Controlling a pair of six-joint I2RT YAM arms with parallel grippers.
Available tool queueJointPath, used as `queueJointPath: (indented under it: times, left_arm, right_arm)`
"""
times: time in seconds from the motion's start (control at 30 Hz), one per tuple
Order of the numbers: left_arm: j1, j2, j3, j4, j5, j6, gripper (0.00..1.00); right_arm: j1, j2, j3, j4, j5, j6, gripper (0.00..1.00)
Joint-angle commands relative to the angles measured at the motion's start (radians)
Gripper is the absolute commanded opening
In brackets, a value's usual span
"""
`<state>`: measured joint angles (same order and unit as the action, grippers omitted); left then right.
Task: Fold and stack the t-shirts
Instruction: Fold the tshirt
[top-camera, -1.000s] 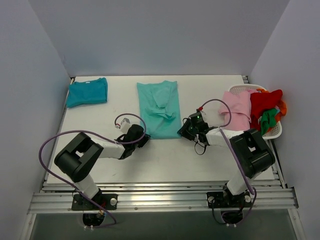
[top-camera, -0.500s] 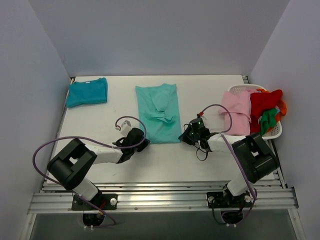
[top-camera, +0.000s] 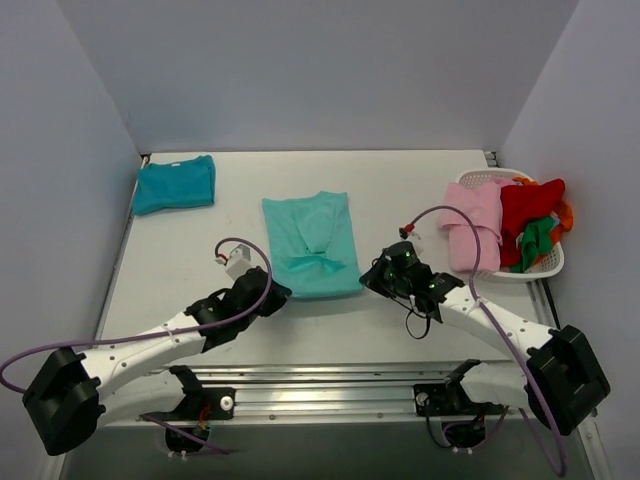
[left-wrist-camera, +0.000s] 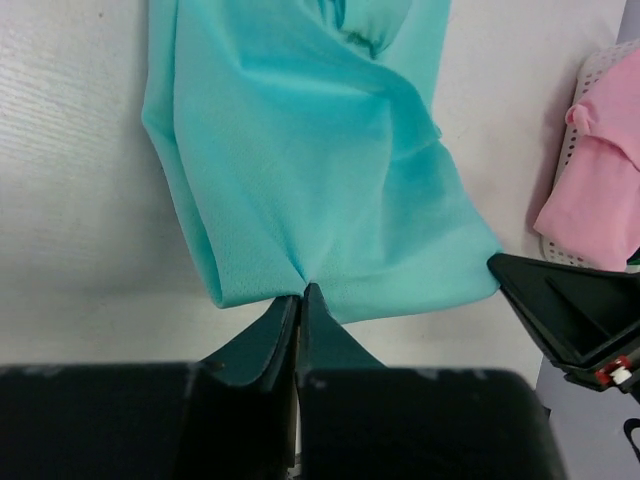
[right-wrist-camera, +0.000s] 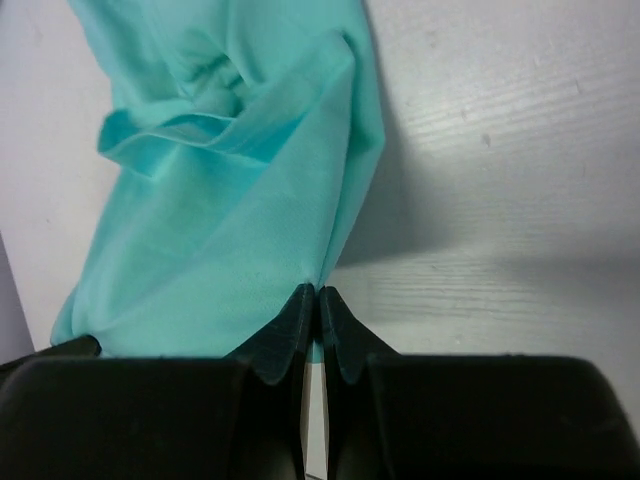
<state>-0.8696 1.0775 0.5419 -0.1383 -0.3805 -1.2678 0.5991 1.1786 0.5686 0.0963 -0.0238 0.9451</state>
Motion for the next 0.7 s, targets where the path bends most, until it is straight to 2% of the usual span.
queueJointPath:
  times: [0.0, 0.13, 0.33, 0.67]
  left_arm:
    - [-0.005, -0.048, 0.105, -0.127, -0.063, 0.067, 0.07]
    - [0.001, -0.015, 0.203, -0.150, -0.098, 0.142, 0.13]
    - [0.052, 0.123, 0.378, -0.167, -0.083, 0.249, 0.14]
    - [0.219, 0.222, 0.435, -0.074, 0.048, 0.317, 0.14]
  right_arm:
    - [0.001, 0.006, 0.135, -0.092, 0.087, -0.017, 0.00]
    - [0.002, 0.113, 0.267, -0.127, 0.090, -0.042, 0.00]
    - [0.007, 0.217, 0.430, -0.113, 0.084, -0.049, 0.00]
    - [0.005, 0.420, 0.617, -0.069, 0.067, -0.052, 0.00]
